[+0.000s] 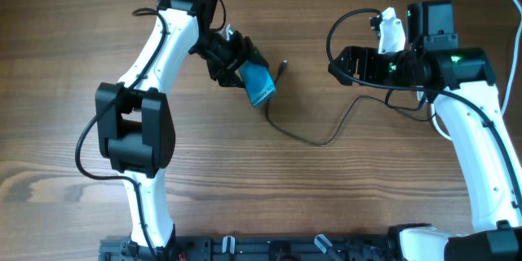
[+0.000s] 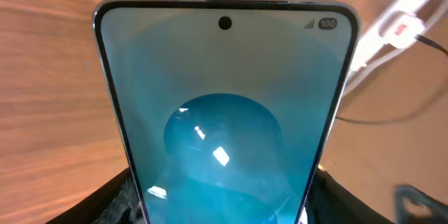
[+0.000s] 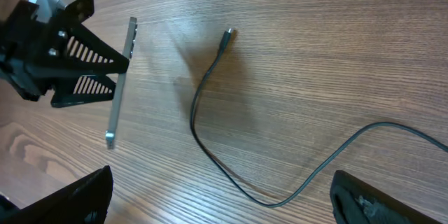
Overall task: Plug charger to phone and switch on socket
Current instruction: 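Grasp the phone with the left gripper and lift it upright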
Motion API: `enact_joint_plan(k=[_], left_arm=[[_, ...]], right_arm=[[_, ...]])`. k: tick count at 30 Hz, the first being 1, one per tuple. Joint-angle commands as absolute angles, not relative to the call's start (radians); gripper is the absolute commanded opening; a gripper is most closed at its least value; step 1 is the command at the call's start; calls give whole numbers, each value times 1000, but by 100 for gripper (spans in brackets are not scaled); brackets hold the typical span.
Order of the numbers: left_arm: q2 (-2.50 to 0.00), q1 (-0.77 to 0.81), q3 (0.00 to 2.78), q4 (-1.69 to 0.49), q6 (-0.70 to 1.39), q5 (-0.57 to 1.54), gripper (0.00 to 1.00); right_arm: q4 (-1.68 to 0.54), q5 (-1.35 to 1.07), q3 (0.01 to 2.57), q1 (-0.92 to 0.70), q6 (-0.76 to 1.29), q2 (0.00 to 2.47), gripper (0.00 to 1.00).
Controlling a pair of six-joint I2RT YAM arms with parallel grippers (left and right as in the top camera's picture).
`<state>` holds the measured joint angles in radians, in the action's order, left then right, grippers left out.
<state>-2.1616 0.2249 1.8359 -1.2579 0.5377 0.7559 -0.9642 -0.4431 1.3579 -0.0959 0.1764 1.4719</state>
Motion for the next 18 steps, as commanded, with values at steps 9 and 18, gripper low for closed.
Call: enact_joint_plan(k=[9, 18], left_arm=[[-2118, 229, 1865, -1277, 649, 1124, 4], [-2119, 128, 1865, -1306, 671, 1321, 4]], right_arm=[[-963, -426, 1366, -100, 186, 1483, 100], [-964, -425, 1366, -100, 186, 1483, 100]])
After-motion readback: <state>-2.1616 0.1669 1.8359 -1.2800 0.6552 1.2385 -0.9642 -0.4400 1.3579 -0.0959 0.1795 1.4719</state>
